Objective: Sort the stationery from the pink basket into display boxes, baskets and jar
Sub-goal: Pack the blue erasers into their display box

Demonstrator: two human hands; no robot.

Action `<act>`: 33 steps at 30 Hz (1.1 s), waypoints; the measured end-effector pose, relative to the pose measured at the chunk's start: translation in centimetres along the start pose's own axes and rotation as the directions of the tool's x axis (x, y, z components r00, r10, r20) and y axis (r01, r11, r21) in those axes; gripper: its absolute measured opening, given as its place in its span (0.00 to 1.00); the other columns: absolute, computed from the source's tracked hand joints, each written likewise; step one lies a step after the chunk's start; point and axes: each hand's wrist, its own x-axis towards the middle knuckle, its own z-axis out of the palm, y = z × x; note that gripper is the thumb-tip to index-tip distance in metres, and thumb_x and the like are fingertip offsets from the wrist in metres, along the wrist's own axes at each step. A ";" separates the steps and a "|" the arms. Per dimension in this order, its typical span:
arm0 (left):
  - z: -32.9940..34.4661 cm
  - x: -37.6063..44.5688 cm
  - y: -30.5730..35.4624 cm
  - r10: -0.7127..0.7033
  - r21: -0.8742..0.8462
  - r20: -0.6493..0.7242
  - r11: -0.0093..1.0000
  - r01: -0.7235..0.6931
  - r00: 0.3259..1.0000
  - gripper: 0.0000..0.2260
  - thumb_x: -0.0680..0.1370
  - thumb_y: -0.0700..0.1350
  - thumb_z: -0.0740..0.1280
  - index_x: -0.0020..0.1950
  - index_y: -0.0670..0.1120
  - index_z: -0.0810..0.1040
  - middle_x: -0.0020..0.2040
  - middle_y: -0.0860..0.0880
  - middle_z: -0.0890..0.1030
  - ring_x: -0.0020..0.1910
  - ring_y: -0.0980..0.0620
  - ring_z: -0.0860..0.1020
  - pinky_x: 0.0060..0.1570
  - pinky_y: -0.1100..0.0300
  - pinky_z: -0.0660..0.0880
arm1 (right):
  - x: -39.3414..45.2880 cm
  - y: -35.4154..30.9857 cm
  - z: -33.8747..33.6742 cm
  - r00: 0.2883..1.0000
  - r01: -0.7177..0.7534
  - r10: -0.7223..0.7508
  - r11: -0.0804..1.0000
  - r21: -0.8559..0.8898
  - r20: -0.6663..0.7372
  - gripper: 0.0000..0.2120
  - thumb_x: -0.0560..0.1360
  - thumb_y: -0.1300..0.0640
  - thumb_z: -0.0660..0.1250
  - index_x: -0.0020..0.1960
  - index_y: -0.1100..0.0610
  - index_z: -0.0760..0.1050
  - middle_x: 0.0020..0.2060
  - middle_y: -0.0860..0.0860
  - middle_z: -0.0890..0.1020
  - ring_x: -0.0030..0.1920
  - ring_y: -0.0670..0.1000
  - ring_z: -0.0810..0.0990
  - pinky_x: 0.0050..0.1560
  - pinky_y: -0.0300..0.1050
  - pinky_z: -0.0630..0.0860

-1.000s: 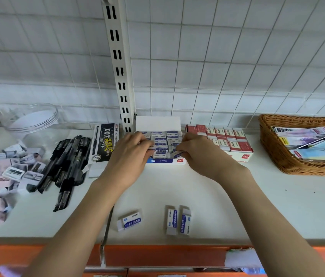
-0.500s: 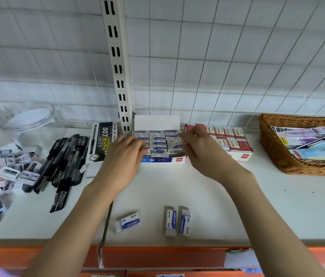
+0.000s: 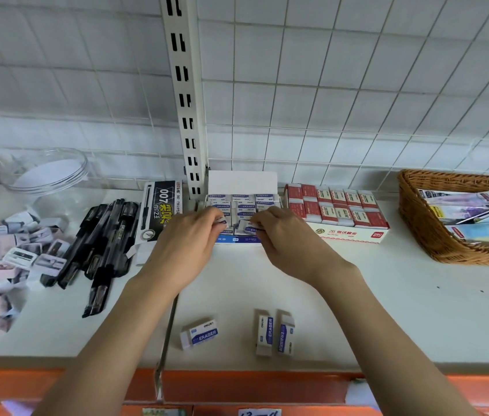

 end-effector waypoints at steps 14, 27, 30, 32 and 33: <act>0.5 -0.3 0.3 -0.050 -0.002 0.069 0.999 0.050 0.996 0.09 0.75 0.39 0.68 0.53 0.38 0.76 0.45 0.40 0.74 0.40 0.38 0.76 0.39 0.48 0.75 | 0.7 -0.9 0.3 0.980 -0.196 0.197 0.980 0.035 -0.029 0.10 0.80 0.51 0.57 0.56 0.57 0.68 0.48 0.55 0.82 0.50 0.59 0.78 0.49 0.47 0.67; -0.2 1.2 0.7 0.067 -0.063 0.113 0.996 -0.060 0.991 0.08 0.77 0.45 0.67 0.54 0.49 0.81 0.44 0.47 0.73 0.44 0.45 0.76 0.38 0.60 0.65 | 0.4 0.4 -1.8 0.906 -0.342 0.409 0.859 0.381 -0.106 0.03 0.74 0.59 0.67 0.45 0.53 0.74 0.38 0.49 0.81 0.38 0.51 0.76 0.31 0.37 0.66; -0.5 2.0 1.4 0.043 0.058 0.251 0.997 -0.059 0.967 0.13 0.80 0.53 0.59 0.62 0.56 0.76 0.50 0.50 0.74 0.53 0.49 0.74 0.39 0.62 0.63 | -0.1 0.5 -1.8 0.907 -0.334 0.400 0.874 0.353 -0.134 0.03 0.73 0.62 0.65 0.44 0.57 0.78 0.36 0.50 0.79 0.37 0.52 0.74 0.34 0.41 0.65; -0.7 2.4 1.7 0.043 0.127 0.321 0.988 -0.088 0.946 0.14 0.80 0.55 0.57 0.64 0.58 0.75 0.51 0.51 0.74 0.56 0.50 0.73 0.40 0.61 0.62 | -0.4 0.7 -1.9 0.905 -0.328 0.389 0.895 0.302 -0.171 0.06 0.72 0.63 0.64 0.36 0.58 0.73 0.30 0.50 0.75 0.31 0.52 0.70 0.31 0.39 0.62; -0.8 2.6 1.7 0.048 0.160 0.345 0.981 -0.109 0.937 0.15 0.80 0.56 0.57 0.64 0.58 0.75 0.52 0.51 0.74 0.56 0.50 0.74 0.40 0.61 0.62 | -0.5 0.8 -1.9 0.900 -0.328 0.391 0.898 0.293 -0.191 0.09 0.72 0.63 0.64 0.34 0.57 0.71 0.28 0.49 0.73 0.29 0.50 0.68 0.30 0.38 0.62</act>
